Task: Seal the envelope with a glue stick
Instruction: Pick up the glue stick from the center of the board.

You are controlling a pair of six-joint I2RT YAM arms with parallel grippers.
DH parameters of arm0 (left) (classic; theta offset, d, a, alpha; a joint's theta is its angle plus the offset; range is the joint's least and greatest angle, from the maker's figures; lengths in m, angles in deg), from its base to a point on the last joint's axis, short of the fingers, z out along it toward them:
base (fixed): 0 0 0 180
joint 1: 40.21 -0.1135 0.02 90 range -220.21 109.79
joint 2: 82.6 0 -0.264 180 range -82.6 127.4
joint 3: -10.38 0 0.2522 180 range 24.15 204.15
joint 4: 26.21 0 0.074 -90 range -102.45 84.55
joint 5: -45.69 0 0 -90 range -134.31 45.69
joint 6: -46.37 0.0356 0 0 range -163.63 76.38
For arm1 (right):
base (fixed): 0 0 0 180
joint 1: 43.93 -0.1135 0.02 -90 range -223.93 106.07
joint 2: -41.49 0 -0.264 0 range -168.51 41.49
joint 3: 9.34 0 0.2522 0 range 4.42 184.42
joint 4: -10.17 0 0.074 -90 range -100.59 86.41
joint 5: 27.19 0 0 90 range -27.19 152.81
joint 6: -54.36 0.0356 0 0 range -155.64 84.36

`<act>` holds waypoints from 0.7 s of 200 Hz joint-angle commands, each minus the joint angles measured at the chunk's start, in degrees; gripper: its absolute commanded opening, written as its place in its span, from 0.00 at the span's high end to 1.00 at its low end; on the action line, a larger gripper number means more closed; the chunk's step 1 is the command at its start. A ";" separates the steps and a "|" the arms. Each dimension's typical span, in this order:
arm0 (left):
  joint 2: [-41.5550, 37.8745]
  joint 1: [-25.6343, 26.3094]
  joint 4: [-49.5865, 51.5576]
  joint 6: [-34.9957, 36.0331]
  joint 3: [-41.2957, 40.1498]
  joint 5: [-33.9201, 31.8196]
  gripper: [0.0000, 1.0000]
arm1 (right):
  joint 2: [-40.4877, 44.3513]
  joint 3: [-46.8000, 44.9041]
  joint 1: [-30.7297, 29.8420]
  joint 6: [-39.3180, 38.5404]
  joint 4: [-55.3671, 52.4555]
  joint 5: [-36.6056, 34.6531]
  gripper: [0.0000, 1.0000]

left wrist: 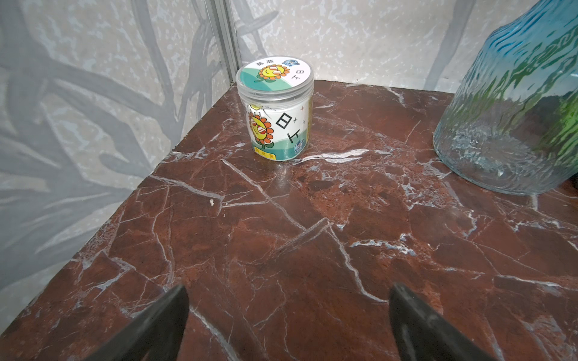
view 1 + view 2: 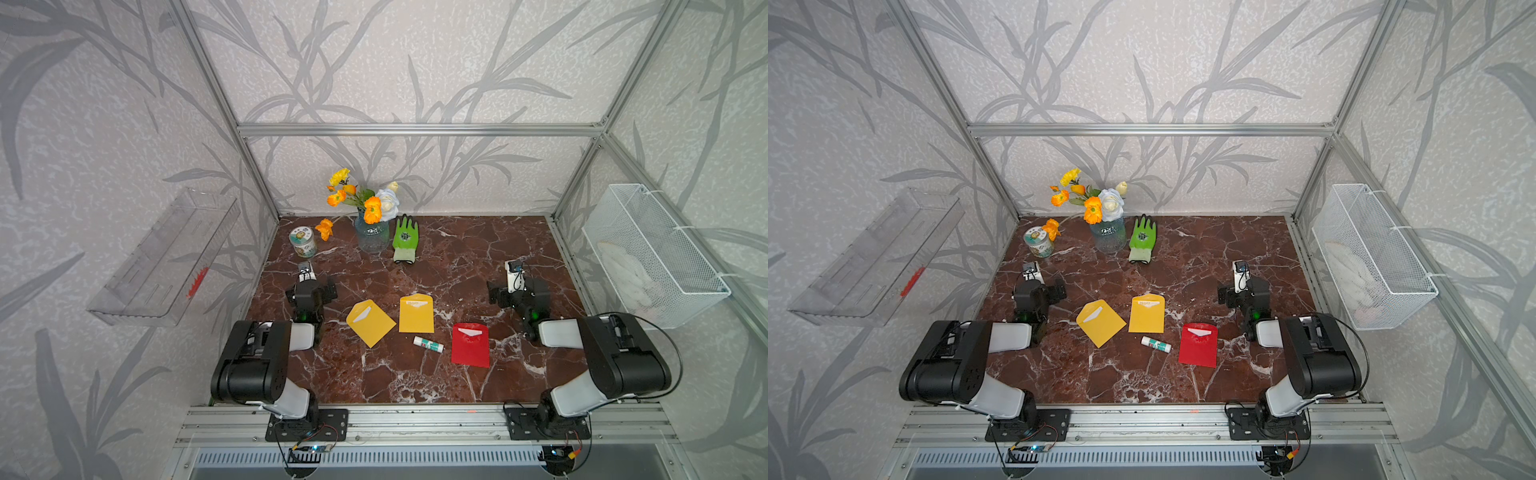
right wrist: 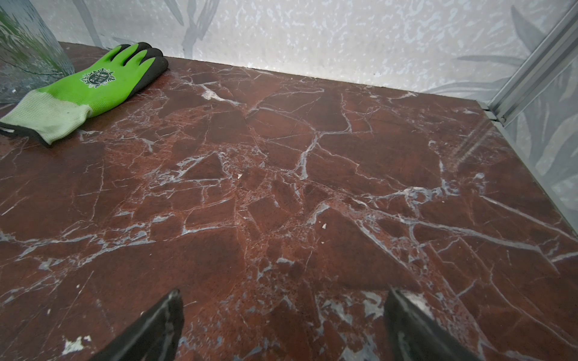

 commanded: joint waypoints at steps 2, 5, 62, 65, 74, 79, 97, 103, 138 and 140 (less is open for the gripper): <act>-0.21 0.01 0.61 0.29 1.16 -0.13 0.00 | 1.16 1.00 0.18 0.23 -0.24 -0.10 0.01; -0.23 -0.03 0.73 0.30 1.28 -0.03 0.00 | 1.16 0.99 0.18 0.21 -0.25 -0.10 0.01; -0.65 -0.73 -0.30 -0.06 0.61 1.48 0.00 | 1.60 1.14 0.44 0.99 1.38 -0.54 0.00; -0.80 -0.74 -0.32 -0.12 0.87 1.42 0.00 | 2.31 1.53 0.57 1.02 -0.12 -0.40 0.00; -2.10 -0.75 2.34 0.03 2.43 0.89 0.00 | 4.88 3.79 0.62 1.03 -7.80 -0.40 0.00; -3.61 -0.82 7.82 -0.28 4.24 1.37 0.00 | 6.41 5.39 0.66 0.94 -12.60 -0.18 0.01; -6.26 -0.83 28.76 -0.78 13.22 3.10 0.00 | 9.35 10.15 0.56 0.97 -24.03 1.63 0.01; -6.17 -0.74 32.91 -1.46 15.48 3.21 0.00 | 9.74 10.84 0.49 1.12 -25.35 2.08 0.01; -6.91 0.29 45.98 -7.58 22.12 6.49 0.00 | 13.13 13.12 0.37 6.26 -31.86 3.08 0.01; -7.11 0.49 46.00 -7.51 22.07 7.28 0.00 | 13.47 13.25 0.36 6.57 -32.36 3.37 0.01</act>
